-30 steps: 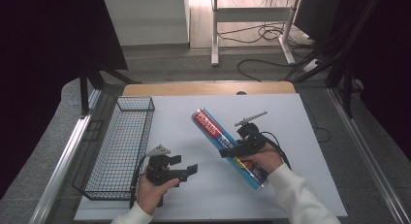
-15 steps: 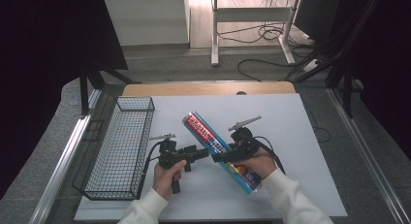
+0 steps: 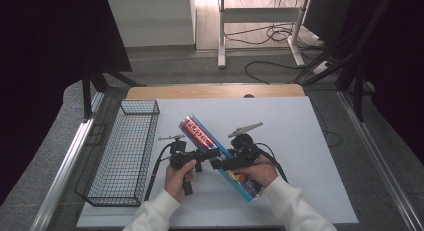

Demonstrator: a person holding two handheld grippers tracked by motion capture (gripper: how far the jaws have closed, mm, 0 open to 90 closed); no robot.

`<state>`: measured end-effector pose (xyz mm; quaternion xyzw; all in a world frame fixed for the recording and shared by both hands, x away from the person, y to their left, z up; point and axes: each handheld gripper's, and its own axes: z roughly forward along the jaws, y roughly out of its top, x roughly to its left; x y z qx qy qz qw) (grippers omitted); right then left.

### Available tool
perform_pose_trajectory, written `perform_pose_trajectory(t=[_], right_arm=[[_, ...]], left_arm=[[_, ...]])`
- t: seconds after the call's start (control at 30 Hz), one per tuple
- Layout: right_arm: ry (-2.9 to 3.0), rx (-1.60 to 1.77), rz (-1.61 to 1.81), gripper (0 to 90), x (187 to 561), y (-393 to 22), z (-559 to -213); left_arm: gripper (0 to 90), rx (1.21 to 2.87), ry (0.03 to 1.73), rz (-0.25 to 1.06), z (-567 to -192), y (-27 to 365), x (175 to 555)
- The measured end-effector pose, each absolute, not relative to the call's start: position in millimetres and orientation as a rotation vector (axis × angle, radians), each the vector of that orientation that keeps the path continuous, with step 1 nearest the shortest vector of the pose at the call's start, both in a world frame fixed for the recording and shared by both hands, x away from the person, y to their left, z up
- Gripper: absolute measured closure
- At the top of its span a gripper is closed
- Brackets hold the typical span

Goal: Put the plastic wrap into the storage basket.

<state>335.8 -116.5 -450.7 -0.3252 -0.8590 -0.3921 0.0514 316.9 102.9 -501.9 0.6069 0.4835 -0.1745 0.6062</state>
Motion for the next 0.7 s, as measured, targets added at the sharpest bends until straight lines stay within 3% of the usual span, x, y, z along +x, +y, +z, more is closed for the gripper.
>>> perform_pose_trajectory(t=[0.4, 0.7], right_arm=[[-2.588, -0.969, -1.225, 32.1, 337.8, -103.6, -453.5], [-2.578, -0.969, -1.251, 31.4, 339.3, -95.9, -443.9]], left_arm=[[28.7, 1.352, 1.13, -0.392, -497.5, 112.8, 318.2], [31.0, 1.305, 1.122, -0.444, -489.2, 124.4, 322.7]])
